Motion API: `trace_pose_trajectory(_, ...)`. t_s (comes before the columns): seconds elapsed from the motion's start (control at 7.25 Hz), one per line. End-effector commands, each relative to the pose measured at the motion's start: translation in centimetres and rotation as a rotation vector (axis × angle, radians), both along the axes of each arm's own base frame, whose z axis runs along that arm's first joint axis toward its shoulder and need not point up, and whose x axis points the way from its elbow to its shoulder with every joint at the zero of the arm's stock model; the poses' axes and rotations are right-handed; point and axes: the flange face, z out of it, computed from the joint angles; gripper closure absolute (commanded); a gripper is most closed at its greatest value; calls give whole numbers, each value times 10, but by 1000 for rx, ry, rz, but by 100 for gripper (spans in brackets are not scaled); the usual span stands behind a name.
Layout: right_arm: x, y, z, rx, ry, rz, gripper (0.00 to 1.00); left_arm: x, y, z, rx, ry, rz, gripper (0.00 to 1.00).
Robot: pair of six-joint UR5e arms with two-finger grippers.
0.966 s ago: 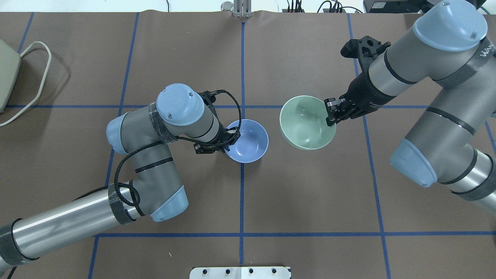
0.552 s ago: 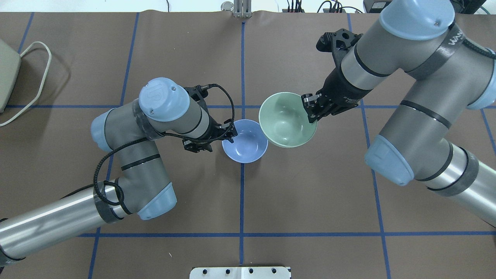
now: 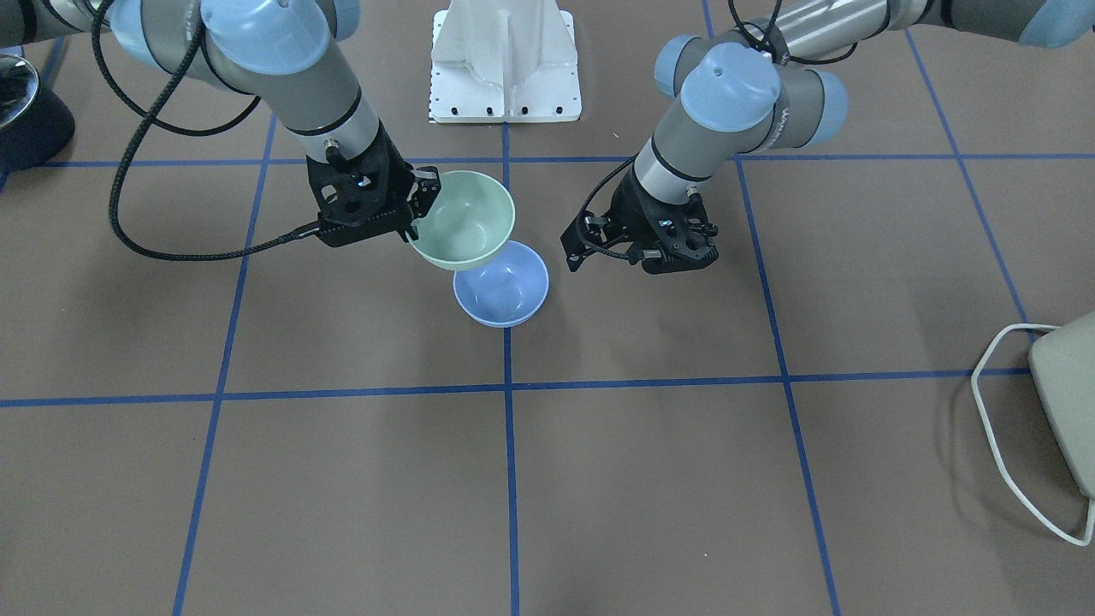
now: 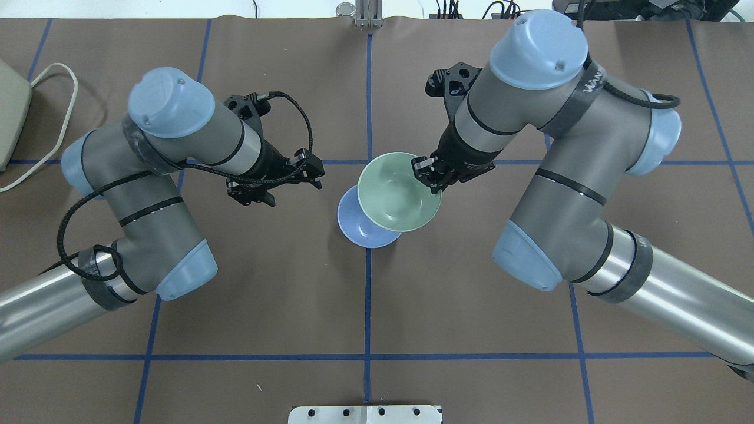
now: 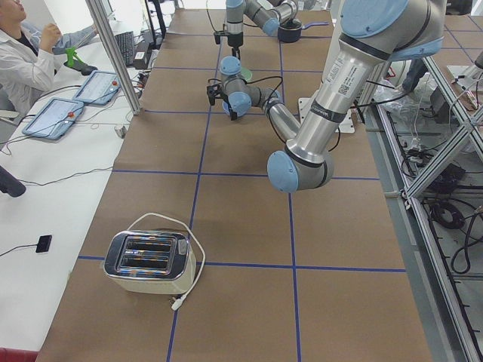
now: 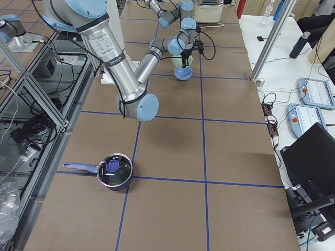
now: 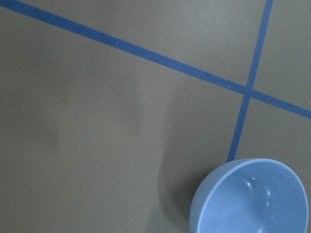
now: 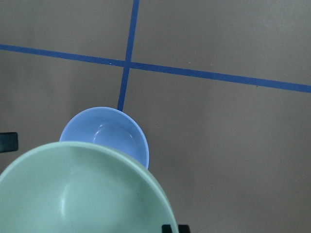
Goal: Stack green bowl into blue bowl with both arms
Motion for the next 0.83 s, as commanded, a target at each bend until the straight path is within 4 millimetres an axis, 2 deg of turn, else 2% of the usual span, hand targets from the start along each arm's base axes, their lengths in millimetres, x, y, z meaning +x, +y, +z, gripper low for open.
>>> trace_pose_trajectory(0.0, -35, -3, 13, 34, -14, -19, 100, -67, -5, 29, 23, 12, 32, 3)
trace_pose_trajectory(0.14, -48, 4, 17, 33, -8, -40, 100, -80, -4, 39, 43, 6, 41, 3)
trace_pose_trajectory(0.55, -65, 9, 26, 62, 28, -30, 100, -81, -3, 43, 41, 1, 41, 3)
trace_pose_trajectory(0.69, -74, 5, 18, 74, 33, -25, 100, -81, -3, 43, 41, 1, 43, 3)
